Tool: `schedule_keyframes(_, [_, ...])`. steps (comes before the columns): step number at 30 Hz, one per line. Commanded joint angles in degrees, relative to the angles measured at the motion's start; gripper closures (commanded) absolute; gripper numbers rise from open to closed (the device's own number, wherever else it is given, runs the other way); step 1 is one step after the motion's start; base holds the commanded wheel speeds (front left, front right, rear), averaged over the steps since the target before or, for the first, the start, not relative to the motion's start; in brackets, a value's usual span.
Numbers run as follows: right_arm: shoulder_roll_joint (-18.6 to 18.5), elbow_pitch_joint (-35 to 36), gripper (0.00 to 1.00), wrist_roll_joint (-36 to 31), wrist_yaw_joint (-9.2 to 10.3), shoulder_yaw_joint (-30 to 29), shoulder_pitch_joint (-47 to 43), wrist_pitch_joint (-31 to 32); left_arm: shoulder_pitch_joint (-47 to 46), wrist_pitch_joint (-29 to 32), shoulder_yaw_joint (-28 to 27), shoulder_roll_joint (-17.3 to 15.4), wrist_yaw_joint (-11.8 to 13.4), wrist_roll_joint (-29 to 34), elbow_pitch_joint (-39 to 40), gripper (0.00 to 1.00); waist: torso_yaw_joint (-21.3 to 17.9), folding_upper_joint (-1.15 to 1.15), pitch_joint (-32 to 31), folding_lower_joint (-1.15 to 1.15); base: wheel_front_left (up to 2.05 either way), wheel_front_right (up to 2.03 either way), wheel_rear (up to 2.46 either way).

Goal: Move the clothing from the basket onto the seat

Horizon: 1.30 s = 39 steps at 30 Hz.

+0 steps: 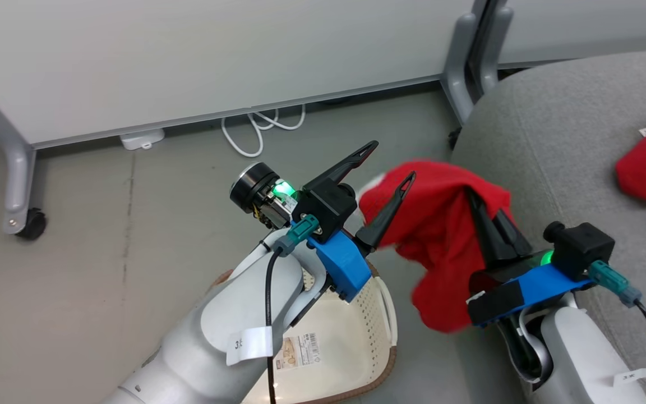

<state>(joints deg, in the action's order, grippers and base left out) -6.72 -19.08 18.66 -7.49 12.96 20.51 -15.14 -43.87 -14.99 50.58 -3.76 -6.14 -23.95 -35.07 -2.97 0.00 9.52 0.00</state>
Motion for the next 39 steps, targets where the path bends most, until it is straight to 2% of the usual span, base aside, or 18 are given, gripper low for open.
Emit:
schedule_keyframes(1, [-0.38,0.56,1.0,-0.56,-0.01,-0.86,-0.54,-0.01,-0.49,-0.28,0.06,-0.29,-0.15,0.17,-0.05,0.0,-1.62,0.0,0.77,0.0,0.0,0.0,0.0])
schedule_keyframes(22, [0.47,3.77,1.0,-1.38,-0.01,-8.98,-2.8,-0.01,-1.06,-0.29,3.03,0.14,-0.73,0.59,0.02,0.0,-11.8,0.0,5.37,0.0,0.0,0.0,0.0])
schedule_keyframes(39, [1.72,4.27,1.0,-1.9,-0.01,-11.8,-4.26,-0.01,-1.45,-0.29,4.82,0.26,-0.97,0.11,-1.04,0.0,-15.28,0.0,6.68,0.0,0.0,0.0,0.0])
